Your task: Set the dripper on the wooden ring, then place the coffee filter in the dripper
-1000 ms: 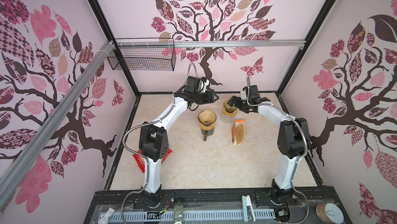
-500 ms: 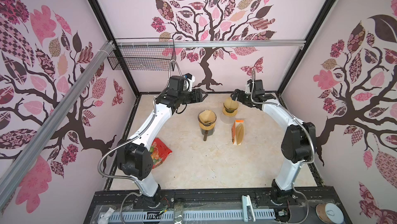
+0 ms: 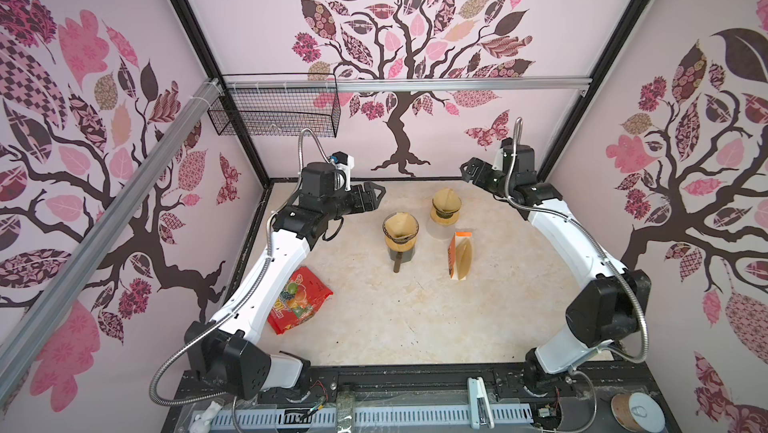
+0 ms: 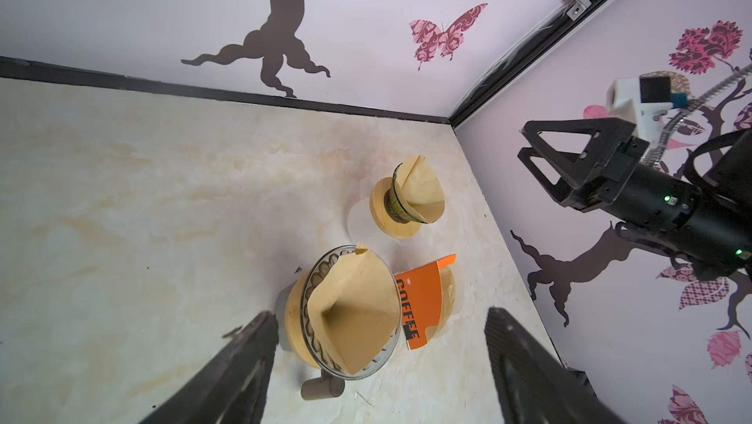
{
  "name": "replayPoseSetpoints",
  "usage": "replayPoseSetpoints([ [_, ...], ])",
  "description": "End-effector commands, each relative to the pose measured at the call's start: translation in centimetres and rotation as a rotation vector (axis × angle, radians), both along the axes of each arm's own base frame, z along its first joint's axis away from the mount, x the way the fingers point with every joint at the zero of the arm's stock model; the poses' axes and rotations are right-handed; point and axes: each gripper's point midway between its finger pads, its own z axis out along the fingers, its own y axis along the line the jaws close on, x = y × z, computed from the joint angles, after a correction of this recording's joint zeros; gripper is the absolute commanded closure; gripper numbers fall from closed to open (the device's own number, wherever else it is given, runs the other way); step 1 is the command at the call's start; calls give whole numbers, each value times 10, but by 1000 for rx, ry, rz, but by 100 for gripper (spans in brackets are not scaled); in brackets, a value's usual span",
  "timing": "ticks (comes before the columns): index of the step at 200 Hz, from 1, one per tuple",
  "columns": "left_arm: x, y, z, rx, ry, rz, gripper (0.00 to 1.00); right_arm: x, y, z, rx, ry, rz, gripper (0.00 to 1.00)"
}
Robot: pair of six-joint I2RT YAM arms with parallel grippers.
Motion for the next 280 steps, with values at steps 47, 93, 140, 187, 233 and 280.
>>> replayPoseSetpoints([
  [47, -40, 37, -59, 104, 134, 121, 3, -50, -32, 1, 44, -85, -136, 0],
  [93, -31, 137, -90, 431, 139, 613, 3, -77, -48, -23, 36, -91, -206, 0],
  [140, -8, 172, -88, 478, -25, 856, 3, -86, -57, -30, -79, -178, -194, 0],
  [187, 15, 206, -126, 580, -76, 904, 3, -81, -80, -54, -253, -317, -273, 0],
  [233, 13, 258, -164, 665, -97, 997, 3, -74, -99, -96, -351, -320, -306, 0],
  [280, 38, 238, -166, 586, -276, 864, 3, -81, -111, -123, -381, -351, -322, 0],
])
